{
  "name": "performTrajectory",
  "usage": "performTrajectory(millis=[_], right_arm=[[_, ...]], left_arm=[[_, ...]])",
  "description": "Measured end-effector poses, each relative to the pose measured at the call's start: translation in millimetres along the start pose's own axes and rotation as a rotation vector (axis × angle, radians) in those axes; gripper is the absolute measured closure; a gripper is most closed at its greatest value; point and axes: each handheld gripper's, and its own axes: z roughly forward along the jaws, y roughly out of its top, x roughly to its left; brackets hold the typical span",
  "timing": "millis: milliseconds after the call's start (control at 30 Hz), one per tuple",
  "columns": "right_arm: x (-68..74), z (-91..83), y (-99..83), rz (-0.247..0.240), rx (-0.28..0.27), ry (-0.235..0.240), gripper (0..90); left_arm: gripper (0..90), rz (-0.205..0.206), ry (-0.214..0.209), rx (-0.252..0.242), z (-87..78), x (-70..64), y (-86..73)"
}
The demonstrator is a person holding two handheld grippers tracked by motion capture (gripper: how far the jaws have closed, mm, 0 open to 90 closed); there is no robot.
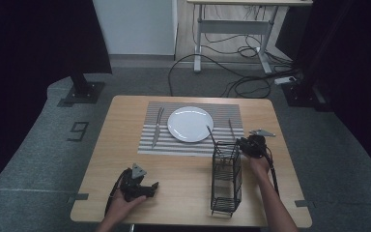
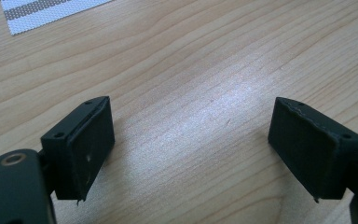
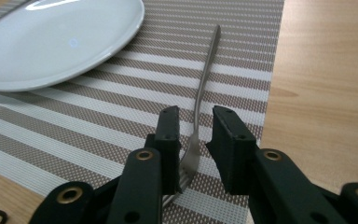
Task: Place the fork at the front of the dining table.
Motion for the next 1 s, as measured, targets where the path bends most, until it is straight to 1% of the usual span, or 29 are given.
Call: performTrajectory(millis=[100, 200, 300, 500, 700, 833, 1000], right_arm=[[-2.8, 2.4, -2.1, 0.027, 0.02, 0.001, 76.3], [-3.7, 2.9, -2.9, 0.034, 0.02, 0.01, 77.0], [-3.1, 3.2, -3.0, 0.036, 0.02, 0.009, 77.5], [-6.7, 3.2, -3.0, 0.066, 0.014, 0.013, 76.8], [-11.8, 0.4, -2.6, 0.072, 0.022, -0.004, 76.1], [-14.8, -0.1, -4.6, 0.074, 0.028, -0.003, 75.7], [-19.9, -1.7, -8.9, 0.089, 0.034, 0.0, 75.1]], left_arm=[[14.3, 0.0, 0.0, 0.0, 0.0, 0.0, 0.0], [14.3, 0.002, 0.0, 0.002, -0.1, 0.1, 0.0], [14.3, 0.002, 0.0, 0.001, -0.1, 0.1, 0.0], [14.3, 0.002, 0.0, 0.001, -0.1, 0.1, 0.0], [14.3, 0.0, 0.0, 0.0, 0.0, 0.0, 0.0], [14.3, 0.0, 0.0, 0.0, 0.0, 0.0, 0.0], [14.3, -0.001, 0.001, 0.0, 0.1, -0.1, 0.0]])
